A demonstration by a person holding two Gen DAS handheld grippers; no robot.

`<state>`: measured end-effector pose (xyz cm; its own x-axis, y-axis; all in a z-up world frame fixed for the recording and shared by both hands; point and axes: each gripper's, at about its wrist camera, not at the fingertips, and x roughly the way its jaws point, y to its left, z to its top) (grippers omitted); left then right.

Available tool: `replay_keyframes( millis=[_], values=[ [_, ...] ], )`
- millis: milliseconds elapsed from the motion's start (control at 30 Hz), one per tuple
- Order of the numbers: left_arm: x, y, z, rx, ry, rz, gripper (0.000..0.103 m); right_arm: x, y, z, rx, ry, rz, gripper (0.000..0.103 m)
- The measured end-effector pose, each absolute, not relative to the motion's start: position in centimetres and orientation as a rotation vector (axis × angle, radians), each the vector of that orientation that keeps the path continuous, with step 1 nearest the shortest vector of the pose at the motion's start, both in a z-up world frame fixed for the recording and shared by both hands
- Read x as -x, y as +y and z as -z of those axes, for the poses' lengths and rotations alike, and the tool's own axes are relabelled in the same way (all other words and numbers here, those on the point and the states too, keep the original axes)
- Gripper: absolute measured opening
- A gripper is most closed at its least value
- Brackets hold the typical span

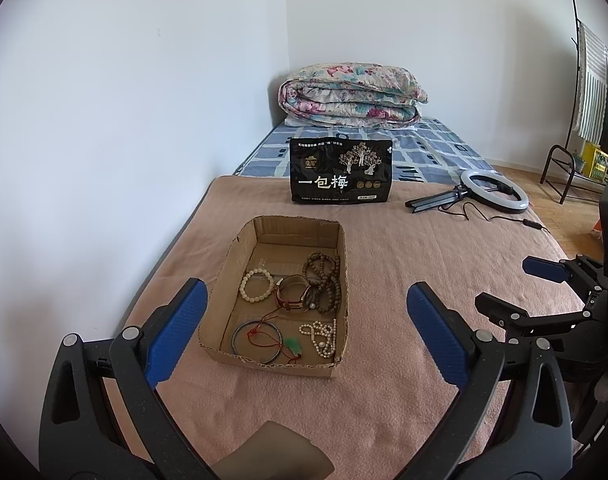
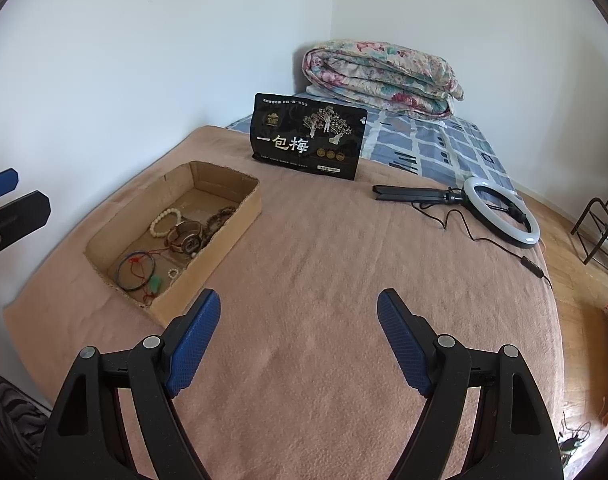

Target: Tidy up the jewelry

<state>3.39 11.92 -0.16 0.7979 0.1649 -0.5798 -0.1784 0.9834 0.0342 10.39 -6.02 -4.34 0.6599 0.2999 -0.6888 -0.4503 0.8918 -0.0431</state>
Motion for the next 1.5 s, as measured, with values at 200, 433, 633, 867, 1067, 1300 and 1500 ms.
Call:
replay_keyframes(
  millis=[200,433,633,867,1067,1300,1500],
  values=[
    [-3.40,11.85,0.18,0.023,0.620,-0.184,0.102,-10.41,-6.10,4.40,0.219,0.740,-0.427,0.081],
    [-3.39,11.91,0.17,0.024,0.621,-0.184,0.102,-10.39,-6.21,4.45,0.220,0.742,-0.429,0.081],
    [-3.38,11.95,0.17,0.024,0.619,-0.185,0.102,-10.41,-6.29,4.47,0.221,0.743,-0.430,0.081],
    [-3.37,11.99,0.18,0.024,0.619,-0.184,0.102,-10.43,-6.22,4.47,0.222,0.744,-0.430,0.081],
    [-3.37,11.96,0.20,0.023,0.619,-0.185,0.102,-10.54,-6.55,4.60,0.220,0.746,-0.429,0.081],
    [-3.36,11.95,0.20,0.023,0.619,-0.185,0.102,-10.58,-6.54,4.62,0.220,0.747,-0.429,0.081],
    [-3.39,11.92,0.23,0.024,0.618,-0.192,0.102,-10.56,-6.72,4.84,0.224,0.753,-0.428,0.081]
  ],
)
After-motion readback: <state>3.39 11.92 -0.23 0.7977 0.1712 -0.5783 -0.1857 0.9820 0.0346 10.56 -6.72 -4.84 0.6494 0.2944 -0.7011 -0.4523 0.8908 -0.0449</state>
